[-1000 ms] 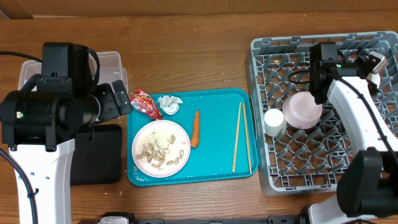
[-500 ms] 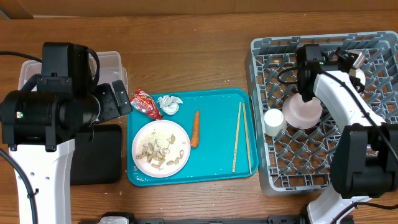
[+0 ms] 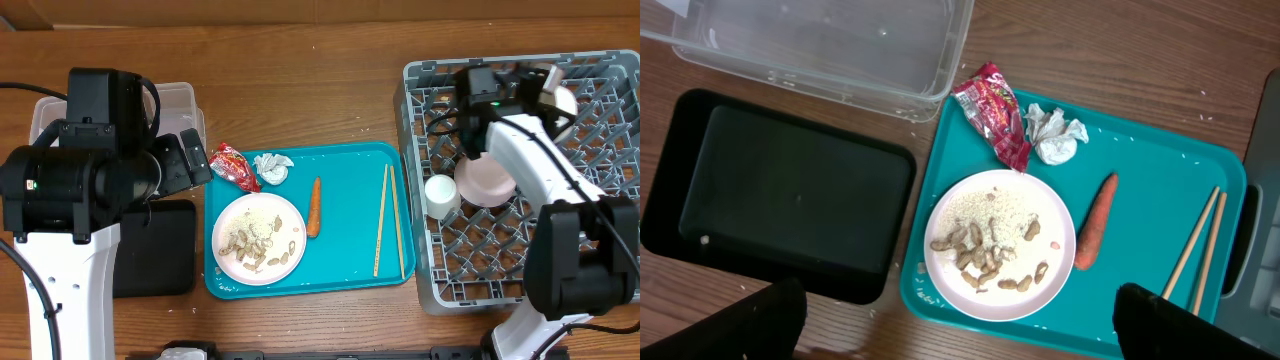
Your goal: Sort waste into correct bins and load items into the dishwasher
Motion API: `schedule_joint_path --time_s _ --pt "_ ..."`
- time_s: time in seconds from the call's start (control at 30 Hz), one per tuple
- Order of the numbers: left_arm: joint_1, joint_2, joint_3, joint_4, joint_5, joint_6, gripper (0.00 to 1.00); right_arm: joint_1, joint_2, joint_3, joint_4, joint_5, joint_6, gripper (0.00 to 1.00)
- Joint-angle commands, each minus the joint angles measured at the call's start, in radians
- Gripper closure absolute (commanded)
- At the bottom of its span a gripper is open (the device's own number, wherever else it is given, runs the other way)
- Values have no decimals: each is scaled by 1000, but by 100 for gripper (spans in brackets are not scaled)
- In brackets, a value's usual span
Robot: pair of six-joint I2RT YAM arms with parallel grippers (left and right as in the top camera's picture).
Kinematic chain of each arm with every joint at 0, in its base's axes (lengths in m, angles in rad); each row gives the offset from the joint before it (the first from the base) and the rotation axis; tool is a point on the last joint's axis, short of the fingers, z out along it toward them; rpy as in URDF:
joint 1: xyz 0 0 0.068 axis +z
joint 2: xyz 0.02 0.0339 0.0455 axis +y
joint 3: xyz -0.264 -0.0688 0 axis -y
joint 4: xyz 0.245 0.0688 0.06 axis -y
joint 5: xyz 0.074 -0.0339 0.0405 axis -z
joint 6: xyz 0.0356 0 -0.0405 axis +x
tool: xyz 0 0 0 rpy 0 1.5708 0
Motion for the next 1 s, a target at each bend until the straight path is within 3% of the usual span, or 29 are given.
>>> schedule_joint_path --time_s 0.0,0.2,0.57,0.67,0.8,0.93,0.97 --pt "5 6 3 -2 -13 -11 0 -85 8 2 10 49 -7 96" --pt "5 6 3 -2 -13 -11 0 -188 8 2 10 -47 -7 96" --pt "5 6 3 -2 -13 -11 0 -183 47 2 29 -85 -105 96" --pt "5 6 3 -2 -13 -11 0 -170 56 2 26 -37 -135 85" --pt "5 6 3 -2 -13 -11 0 -116 54 2 45 -28 -166 78" --pt "5 6 3 -2 -13 -11 0 -18 54 2 79 -26 -225 58" --pt "5 6 3 -2 -13 -11 0 6 54 2 95 -27 -242 49"
